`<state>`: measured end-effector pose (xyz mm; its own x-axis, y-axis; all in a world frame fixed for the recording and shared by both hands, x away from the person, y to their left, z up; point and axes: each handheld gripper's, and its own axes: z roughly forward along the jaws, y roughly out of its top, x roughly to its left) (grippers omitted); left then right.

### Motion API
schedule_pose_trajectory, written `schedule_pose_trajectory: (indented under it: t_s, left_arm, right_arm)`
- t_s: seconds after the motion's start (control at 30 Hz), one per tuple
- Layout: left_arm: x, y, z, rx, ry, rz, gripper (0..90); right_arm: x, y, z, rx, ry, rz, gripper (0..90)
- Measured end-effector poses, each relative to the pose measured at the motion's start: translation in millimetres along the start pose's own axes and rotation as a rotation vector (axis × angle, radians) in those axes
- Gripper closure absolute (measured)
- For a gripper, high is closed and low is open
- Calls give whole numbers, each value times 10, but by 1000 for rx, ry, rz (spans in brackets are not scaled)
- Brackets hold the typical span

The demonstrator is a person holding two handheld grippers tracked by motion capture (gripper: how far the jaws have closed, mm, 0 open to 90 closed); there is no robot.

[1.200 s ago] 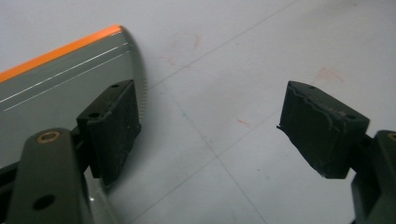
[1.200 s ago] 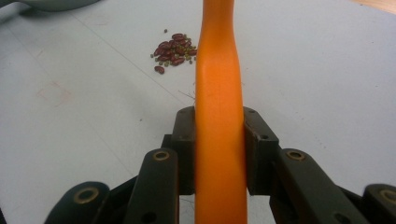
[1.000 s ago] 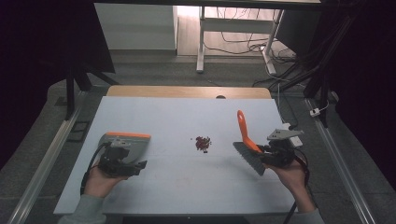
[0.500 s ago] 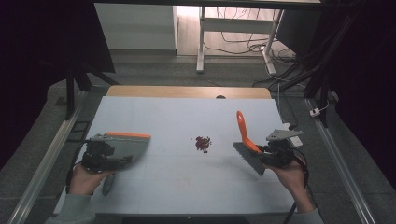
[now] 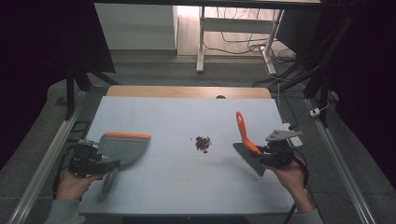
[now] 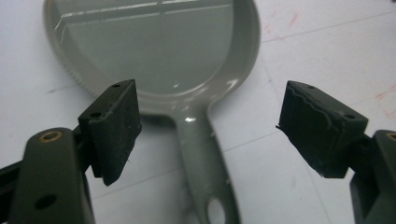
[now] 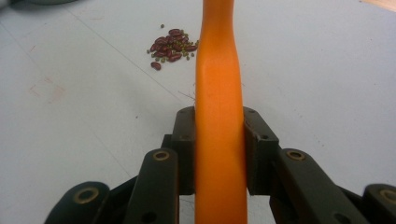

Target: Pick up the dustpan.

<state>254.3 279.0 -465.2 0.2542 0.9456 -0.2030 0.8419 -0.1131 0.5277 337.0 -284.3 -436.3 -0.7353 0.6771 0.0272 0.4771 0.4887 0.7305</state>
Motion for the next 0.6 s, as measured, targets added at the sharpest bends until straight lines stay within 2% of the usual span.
schedule_pose_trajectory:
  t_s: [0.27,0.4,0.6]
  left_arm:
    - [14,-51,162,51,-17,-25,196]
    - [32,-73,215,68,-17,-38,191]
    - [84,-112,317,99,-18,-57,192]
  right_arm:
    - [13,-1,27,10,0,-4,704]
    - [23,6,23,0,24,13,704]
    - [21,7,19,-1,28,17,704]
